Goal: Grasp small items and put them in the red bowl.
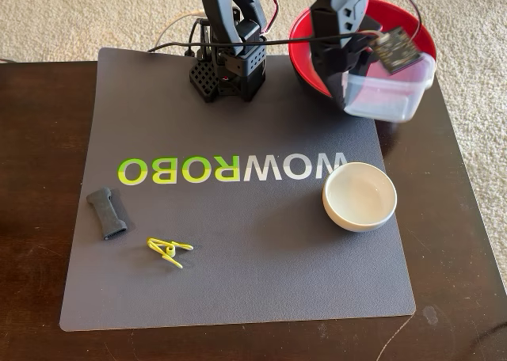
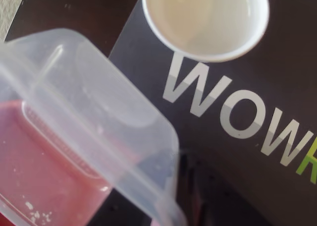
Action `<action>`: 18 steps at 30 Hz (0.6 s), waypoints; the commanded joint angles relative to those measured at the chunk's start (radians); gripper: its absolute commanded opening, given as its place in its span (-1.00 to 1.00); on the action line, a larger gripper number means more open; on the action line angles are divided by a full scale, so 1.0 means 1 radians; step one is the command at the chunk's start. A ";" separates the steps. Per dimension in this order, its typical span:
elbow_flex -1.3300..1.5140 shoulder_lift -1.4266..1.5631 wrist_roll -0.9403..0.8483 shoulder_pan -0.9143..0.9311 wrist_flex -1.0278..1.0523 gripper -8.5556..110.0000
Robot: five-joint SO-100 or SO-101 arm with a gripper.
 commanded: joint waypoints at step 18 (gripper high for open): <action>-0.100 -0.150 -0.330 0.044 -0.100 -0.16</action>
